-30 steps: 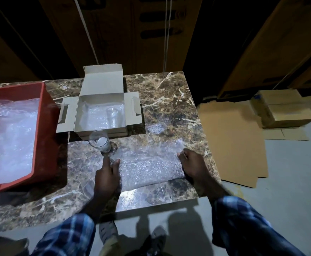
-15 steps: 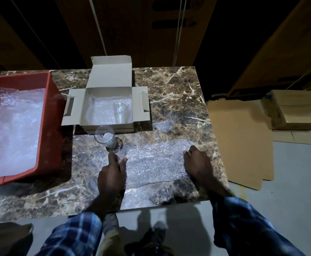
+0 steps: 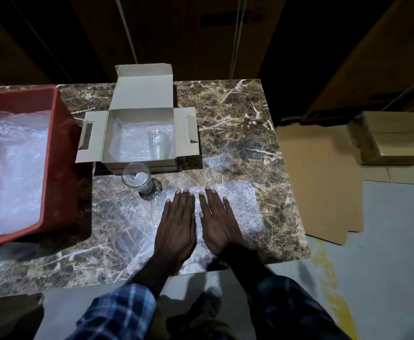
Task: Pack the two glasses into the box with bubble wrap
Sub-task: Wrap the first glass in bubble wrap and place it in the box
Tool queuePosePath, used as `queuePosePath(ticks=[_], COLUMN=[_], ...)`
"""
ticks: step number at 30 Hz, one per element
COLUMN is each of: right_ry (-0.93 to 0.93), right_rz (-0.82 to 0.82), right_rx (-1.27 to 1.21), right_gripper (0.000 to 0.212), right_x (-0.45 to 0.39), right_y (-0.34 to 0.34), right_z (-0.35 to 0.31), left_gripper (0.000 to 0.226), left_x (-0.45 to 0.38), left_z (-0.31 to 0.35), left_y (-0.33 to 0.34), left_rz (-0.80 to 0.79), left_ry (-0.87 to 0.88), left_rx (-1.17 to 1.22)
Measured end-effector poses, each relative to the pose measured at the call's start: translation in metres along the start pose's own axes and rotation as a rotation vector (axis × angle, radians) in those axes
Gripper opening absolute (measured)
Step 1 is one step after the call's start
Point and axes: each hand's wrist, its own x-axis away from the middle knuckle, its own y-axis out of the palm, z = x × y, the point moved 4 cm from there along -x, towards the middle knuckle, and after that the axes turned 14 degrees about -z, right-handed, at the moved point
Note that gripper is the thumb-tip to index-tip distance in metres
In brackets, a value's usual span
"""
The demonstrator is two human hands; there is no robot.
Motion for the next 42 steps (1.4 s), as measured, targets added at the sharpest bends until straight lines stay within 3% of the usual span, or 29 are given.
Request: queuePosePath(ticks=[5, 14, 16, 22, 29, 32, 34, 36, 38, 42], right_ry=[0.035, 0.295, 0.276, -0.051, 0.204, 0.088, -0.121, -0.288, -0.339, -0.342], right_rz=[-0.023, -0.036, -0.037, -0.067, -0.101, -0.064, 0.008, 0.131, 0.277, 0.370], right_rx=[0.060, 0.034, 0.028, 0.051, 0.047, 0.000, 0.012, 0.019, 0.025, 0.032], right_gripper=[0.064, 0.081, 0.080, 0.066, 0.081, 0.083, 0.073, 0.046, 0.025, 0.018], right_x=[0.004, 0.031, 0.028, 0.019, 0.039, 0.047, 0.056, 0.064, 0.063, 0.059], right_y=[-0.002, -0.023, -0.027, -0.003, -0.017, -0.025, -0.022, -0.014, -0.013, -0.021], right_z=[0.019, 0.090, 0.080, 0.023, 0.083, 0.080, 0.064, 0.049, 0.043, 0.036], left_gripper=[0.058, 0.072, 0.072, 0.065, 0.076, 0.080, 0.079, 0.075, 0.071, 0.059], left_x=[-0.001, 0.027, 0.027, 0.017, 0.036, 0.047, 0.050, 0.050, 0.048, 0.041], left_z=[-0.010, -0.046, -0.039, -0.001, -0.043, -0.050, -0.038, -0.020, -0.007, 0.002], left_y=[0.009, 0.005, 0.002, 0.013, 0.005, -0.002, -0.004, -0.001, 0.006, 0.011], left_rz=[-0.097, -0.139, -0.133, -0.157, -0.205, -0.187, -0.137, -0.088, -0.066, -0.002], left_ry=[-0.013, -0.146, -0.130, 0.039, -0.039, -0.059, 0.026, 0.159, 0.242, 0.292], left_rx=[-0.048, -0.054, -0.076, -0.088, -0.105, -0.115, -0.115, -0.129, -0.136, -0.132])
